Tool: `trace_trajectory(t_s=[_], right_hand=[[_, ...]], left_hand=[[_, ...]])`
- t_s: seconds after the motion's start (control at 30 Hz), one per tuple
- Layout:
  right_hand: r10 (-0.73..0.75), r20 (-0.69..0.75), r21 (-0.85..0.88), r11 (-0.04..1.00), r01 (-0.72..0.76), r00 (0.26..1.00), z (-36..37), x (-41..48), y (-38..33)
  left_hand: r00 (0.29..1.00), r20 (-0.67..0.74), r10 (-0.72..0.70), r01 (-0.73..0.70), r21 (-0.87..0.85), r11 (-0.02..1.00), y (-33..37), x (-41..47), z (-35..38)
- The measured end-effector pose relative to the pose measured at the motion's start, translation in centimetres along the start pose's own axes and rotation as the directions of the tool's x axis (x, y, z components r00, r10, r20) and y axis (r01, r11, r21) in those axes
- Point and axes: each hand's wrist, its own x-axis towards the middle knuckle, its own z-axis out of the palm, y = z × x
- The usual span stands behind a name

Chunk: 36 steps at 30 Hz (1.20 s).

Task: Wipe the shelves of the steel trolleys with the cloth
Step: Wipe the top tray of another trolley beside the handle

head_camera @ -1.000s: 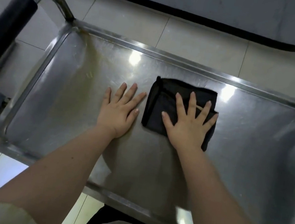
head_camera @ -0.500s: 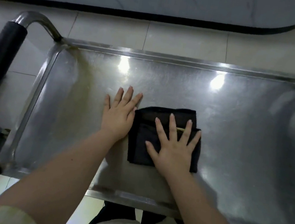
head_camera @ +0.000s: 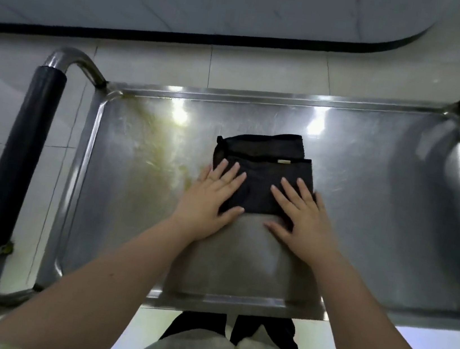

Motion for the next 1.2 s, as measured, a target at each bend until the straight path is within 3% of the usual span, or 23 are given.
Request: trace_trajectory(t_s=[0.1, 0.23, 0.33, 0.47, 0.6, 0.83, 1.03, 1.1, 1.2], right_hand=[[0.003, -0.209, 0.027, 1.0, 0.002, 0.978, 0.4, -0.5, 0.0], [0.044, -0.388, 0.108, 0.994, -0.002, 0.921, -0.6, 1.7, -0.9], [0.115, -0.341, 0.169, 0.984, -0.06, 0.933, -3.0, 3.6, -1.6], [0.07, -0.242, 0.172, 0.985, -0.029, 0.968, -5.2, 4.7, -2.0], [0.043, -0.151, 0.183, 0.983, -0.015, 0.988, -4.0, 2.5, -1.7], [-0.024, -0.159, 0.223, 0.973, 0.059, 0.987, -3.6, 0.8, -3.5], [0.129, -0.306, 0.4, 0.917, 0.004, 0.943, -10.8, 4.4, -6.2], [0.125, -0.388, 0.464, 0.882, 0.077, 0.913, -14.5, 5.4, -7.8], [0.178, -0.581, 0.559, 0.796, 0.231, 0.794, -20.6, 5.5, -10.3]], left_hand=[[0.992, 0.114, 0.052, -0.063, 0.097, 0.993, 1.2, 0.7, 1.1], [0.993, 0.118, 0.018, -0.032, 0.123, 0.992, 1.3, 1.6, 0.5], [0.99, 0.135, 0.032, -0.049, 0.127, 0.991, 0.9, 1.9, -0.6], [0.993, 0.064, -0.102, 0.102, 0.009, 0.995, 1.0, 1.7, -1.6], [0.993, 0.113, -0.035, 0.039, -0.029, 0.999, 0.6, 0.6, -1.2], [0.992, 0.108, -0.069, 0.075, -0.053, 0.996, -1.4, -1.2, -3.8], [0.98, -0.092, -0.175, 0.169, -0.066, 0.983, 0.0, -0.5, -13.3], [0.971, -0.175, -0.165, 0.156, -0.065, 0.986, 1.0, -0.3, -18.5], [0.953, -0.284, -0.107, 0.103, -0.029, 0.994, 3.3, -0.3, -26.8]])
